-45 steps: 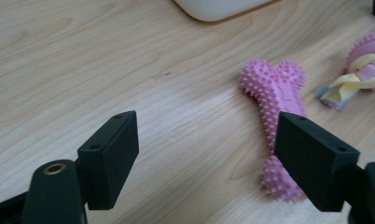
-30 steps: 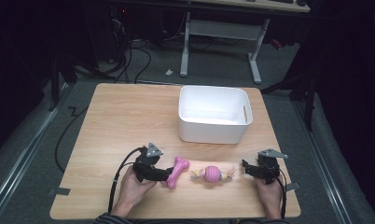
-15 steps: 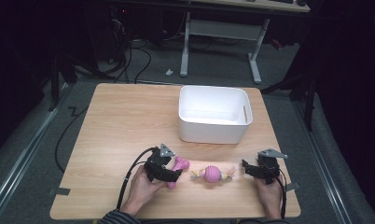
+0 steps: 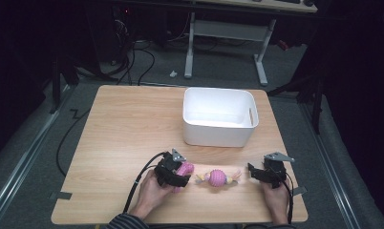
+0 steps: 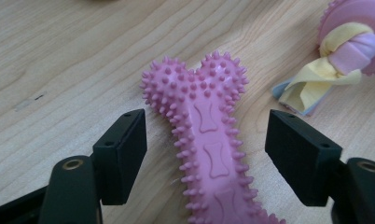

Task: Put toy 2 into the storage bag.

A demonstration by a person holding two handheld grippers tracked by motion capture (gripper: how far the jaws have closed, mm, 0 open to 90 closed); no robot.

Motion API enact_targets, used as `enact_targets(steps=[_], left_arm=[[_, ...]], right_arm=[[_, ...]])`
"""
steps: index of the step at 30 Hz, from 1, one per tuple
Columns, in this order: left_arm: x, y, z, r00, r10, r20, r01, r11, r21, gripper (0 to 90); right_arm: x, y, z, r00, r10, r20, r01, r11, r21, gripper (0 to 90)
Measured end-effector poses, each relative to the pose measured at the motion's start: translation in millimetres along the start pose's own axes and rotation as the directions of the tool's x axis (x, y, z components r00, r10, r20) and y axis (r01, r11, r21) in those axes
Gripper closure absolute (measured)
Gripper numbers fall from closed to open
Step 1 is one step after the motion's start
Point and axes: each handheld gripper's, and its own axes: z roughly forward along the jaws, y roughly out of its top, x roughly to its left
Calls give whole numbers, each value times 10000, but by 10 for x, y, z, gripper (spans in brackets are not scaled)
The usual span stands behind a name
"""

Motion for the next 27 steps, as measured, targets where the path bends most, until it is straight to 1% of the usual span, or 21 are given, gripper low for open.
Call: enact_targets(steps=[2, 4, 8, 12, 13, 16, 19, 23, 27], left_arm=[[-6, 1, 16, 10000, -21, -54, 21, 10000, 24, 306], [-5, 5, 36, 10000, -2, -77, 3, 9999, 144, 328], [-2, 9, 56, 9999, -62, -154, 64, 9998, 164, 357], [-2, 9, 61, 9998, -73, -166, 76, 9997, 211, 378], [-3, 8, 61, 9998, -88, -174, 91, 9998, 204, 408], [8, 0, 67, 9996, -218, -161, 223, 9994, 281, 433], [7, 1, 63, 9996, -239, -161, 244, 9993, 300, 464], [5, 3, 58, 9995, -275, -176, 281, 9990, 352, 479], [-9, 16, 53, 9997, -168, -202, 177, 9988, 459, 497]], right_arm=[[0, 0, 0, 10000, -1, 7, 1, 10000, 2, 254], [0, 0, 0, 10000, 0, 1, 0, 10000, -1, 255], [0, 0, 1, 10000, -19, -3, 19, 10000, -8, 254], [0, 0, 0, 10000, -20, -6, 20, 10000, -6, 254], [0, 0, 0, 10000, -20, -6, 20, 10000, -5, 254], [0, 0, 1, 10000, -17, -6, 17, 10000, -7, 254], [0, 0, 1, 10000, -17, -6, 17, 10000, -5, 254], [0, 0, 1, 10000, -18, -5, 18, 10000, -5, 254], [0, 0, 0, 10000, -20, -6, 20, 10000, -5, 254]])
